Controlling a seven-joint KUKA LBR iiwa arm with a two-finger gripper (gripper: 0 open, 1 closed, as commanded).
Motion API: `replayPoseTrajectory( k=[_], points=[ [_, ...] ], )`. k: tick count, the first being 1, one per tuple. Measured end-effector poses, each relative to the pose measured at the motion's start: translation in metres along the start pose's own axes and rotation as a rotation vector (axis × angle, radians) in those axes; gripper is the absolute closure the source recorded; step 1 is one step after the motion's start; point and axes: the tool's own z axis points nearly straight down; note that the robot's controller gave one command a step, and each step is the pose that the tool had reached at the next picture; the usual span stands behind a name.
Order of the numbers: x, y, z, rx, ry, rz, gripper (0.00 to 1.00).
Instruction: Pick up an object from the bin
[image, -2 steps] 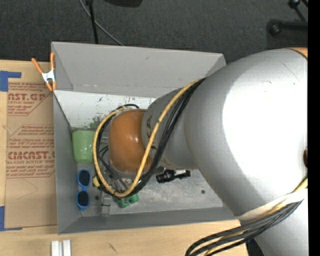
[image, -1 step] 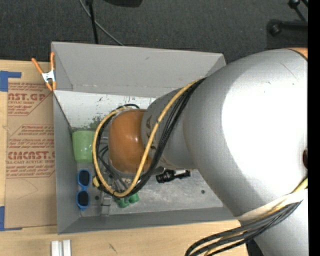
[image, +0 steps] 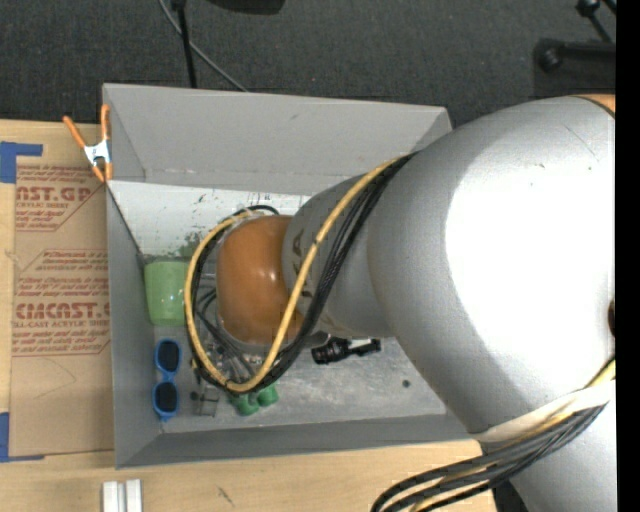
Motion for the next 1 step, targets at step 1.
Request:
replayPoseTrajectory(
  k=[1],
  points=[
    [-0.0005, 0.0015, -0.0387, 0.005, -0.002, -0.001, 1.00]
  ],
)
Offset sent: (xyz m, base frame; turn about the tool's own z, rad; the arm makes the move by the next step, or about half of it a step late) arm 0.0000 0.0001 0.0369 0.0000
